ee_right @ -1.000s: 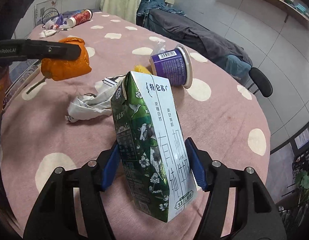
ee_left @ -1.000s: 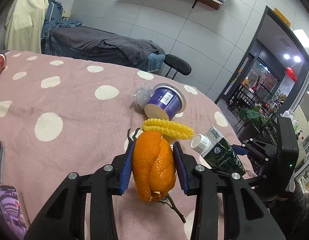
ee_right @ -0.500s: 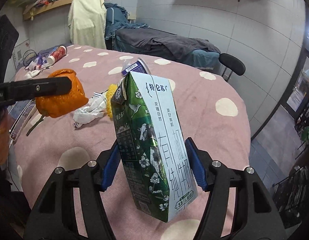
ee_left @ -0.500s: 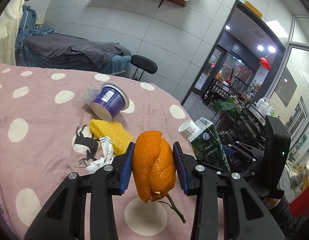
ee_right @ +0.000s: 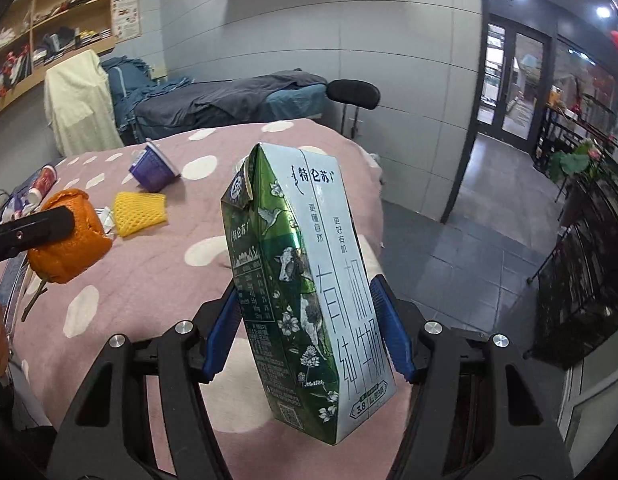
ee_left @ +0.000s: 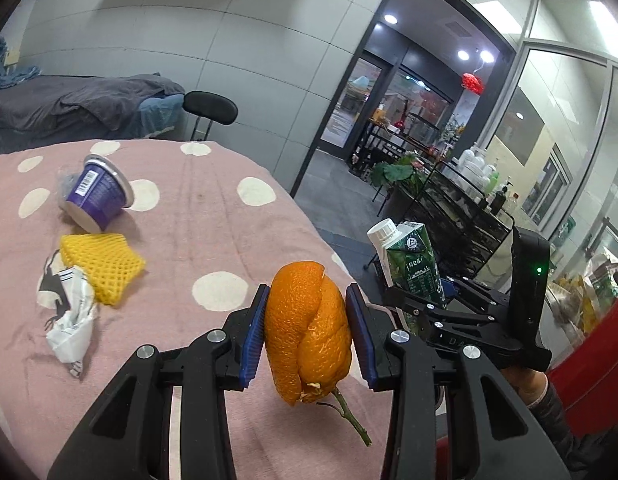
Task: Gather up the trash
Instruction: 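Carry the peel and carton to the black bin and open both tools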
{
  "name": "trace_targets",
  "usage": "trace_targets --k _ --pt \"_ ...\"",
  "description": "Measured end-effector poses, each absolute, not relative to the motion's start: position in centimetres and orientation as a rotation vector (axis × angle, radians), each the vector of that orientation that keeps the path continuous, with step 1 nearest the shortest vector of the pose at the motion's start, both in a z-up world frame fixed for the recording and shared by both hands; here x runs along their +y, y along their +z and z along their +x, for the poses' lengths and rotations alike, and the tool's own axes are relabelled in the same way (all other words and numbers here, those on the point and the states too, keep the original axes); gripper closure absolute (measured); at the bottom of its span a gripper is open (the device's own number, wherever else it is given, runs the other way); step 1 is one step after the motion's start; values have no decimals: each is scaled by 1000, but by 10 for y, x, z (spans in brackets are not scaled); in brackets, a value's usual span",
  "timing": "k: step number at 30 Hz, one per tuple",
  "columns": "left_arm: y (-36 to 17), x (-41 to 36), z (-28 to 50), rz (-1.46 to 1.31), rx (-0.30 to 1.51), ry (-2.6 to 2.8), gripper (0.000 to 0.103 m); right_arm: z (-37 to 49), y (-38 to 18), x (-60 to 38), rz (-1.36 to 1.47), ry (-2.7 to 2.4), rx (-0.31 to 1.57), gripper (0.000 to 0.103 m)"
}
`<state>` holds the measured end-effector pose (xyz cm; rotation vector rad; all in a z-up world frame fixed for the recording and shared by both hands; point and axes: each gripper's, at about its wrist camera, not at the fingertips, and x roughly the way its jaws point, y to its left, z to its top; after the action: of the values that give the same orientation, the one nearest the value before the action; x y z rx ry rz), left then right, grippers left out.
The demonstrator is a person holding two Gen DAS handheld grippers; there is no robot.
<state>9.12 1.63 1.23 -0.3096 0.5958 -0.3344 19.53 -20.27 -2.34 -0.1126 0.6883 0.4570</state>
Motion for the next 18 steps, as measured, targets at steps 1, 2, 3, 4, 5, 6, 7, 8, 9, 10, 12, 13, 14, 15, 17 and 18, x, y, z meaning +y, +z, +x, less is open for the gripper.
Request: trace_targets --k 1,2,3,4,5,6,7,8,9,10,12,13,14,15,17,18 --pt "13 11 93 -302 596 -349 65 197 -26 -215 -91 424 697 39" --pt "13 4 95 -292 598 -366 65 198 -29 -225 -74 397 706 39" --pt "13 -3 97 -282 601 -383 65 199 -33 -235 -55 364 719 39" --pt "13 -8 99 -275 604 -395 65 202 -38 -244 -40 334 730 39" --pt "12 -15 101 -267 608 -411 65 204 -43 -256 -22 299 743 39" --pt "12 -19 103 -261 612 -425 65 205 -48 -265 -9 273 754 39" --pt "12 -24 105 -256 615 -436 65 206 -54 -275 2 245 766 39" --pt "11 -29 107 -250 619 -448 65 208 -60 -283 10 224 779 39" --pt "11 -35 109 -242 622 -464 65 210 -68 -291 21 202 795 39" --pt "11 -40 110 -236 624 -475 65 211 -75 -298 36 182 812 39" --pt "12 -51 113 -224 629 -498 65 216 -90 -310 53 146 844 39" --pt "11 -56 115 -217 632 -508 65 219 -99 -316 57 122 862 39" --pt "11 -61 116 -210 636 -518 65 222 -107 -320 62 102 878 39" --pt "10 -66 118 -205 642 -527 65 224 -115 -326 77 87 897 39" --pt "8 -75 122 -198 654 -545 65 228 -131 -337 110 70 935 39" --pt "6 -79 123 -196 660 -555 65 230 -138 -341 114 61 948 39"
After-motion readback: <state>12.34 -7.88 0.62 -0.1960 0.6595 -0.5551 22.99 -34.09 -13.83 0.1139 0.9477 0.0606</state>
